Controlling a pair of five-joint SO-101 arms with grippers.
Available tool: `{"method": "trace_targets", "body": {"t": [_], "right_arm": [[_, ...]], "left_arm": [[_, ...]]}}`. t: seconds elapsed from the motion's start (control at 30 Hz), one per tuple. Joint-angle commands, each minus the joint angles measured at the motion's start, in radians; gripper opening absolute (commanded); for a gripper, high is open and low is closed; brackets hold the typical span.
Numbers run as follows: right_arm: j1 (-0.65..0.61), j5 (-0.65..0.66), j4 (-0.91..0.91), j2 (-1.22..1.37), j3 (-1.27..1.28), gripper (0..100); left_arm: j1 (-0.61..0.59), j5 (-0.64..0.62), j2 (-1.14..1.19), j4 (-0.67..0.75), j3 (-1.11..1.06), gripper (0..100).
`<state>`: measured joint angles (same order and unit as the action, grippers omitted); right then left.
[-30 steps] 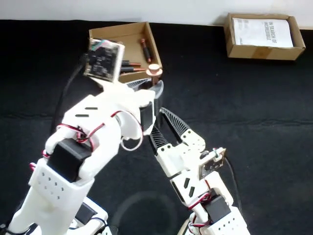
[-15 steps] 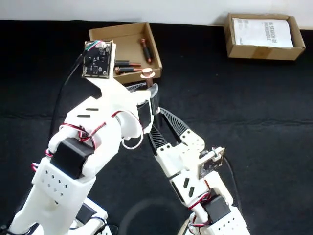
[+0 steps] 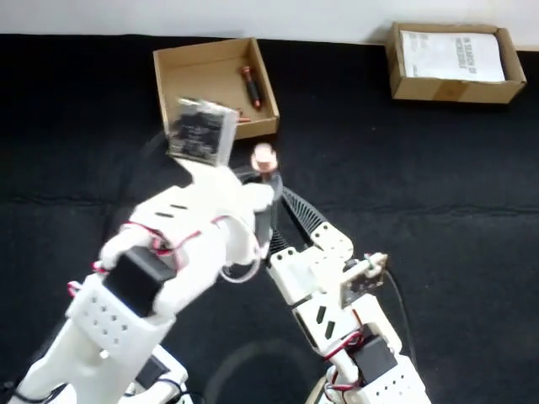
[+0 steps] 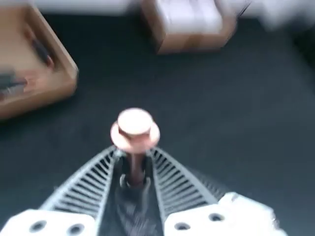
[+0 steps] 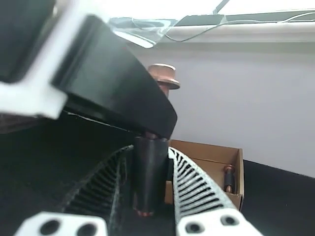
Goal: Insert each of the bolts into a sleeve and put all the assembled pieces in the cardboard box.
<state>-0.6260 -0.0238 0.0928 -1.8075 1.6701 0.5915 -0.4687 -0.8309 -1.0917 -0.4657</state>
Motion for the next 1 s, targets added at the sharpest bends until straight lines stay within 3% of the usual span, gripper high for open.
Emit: {"method": "trace_targets", "body": {"t": [0.0, 0.23, 0.37, 0.63, 0.97], "right_arm": [[-0.002, 0.009, -0.002, -0.019, 0.134, 0.8], [-0.002, 0.009, -0.002, -0.016, 0.133, 0.8], [-0.002, 0.009, -0.002, -0.016, 0.133, 0.8], [-0.002, 0.038, -0.002, -0.016, 0.133, 0.8], [-0.001, 0.072, -0.004, -0.016, 0.133, 0.8]], "left_arm": [[0.047, -0.006, -0.013, -0.058, 0.002, 1], [0.042, -0.005, -0.013, -0.095, 0.008, 1], [0.042, 0.115, -0.013, -0.137, 0.004, 4], [0.045, 0.161, -0.013, -0.358, 0.081, 27], [0.042, 0.167, -0.013, -0.592, 0.196, 27]]}}
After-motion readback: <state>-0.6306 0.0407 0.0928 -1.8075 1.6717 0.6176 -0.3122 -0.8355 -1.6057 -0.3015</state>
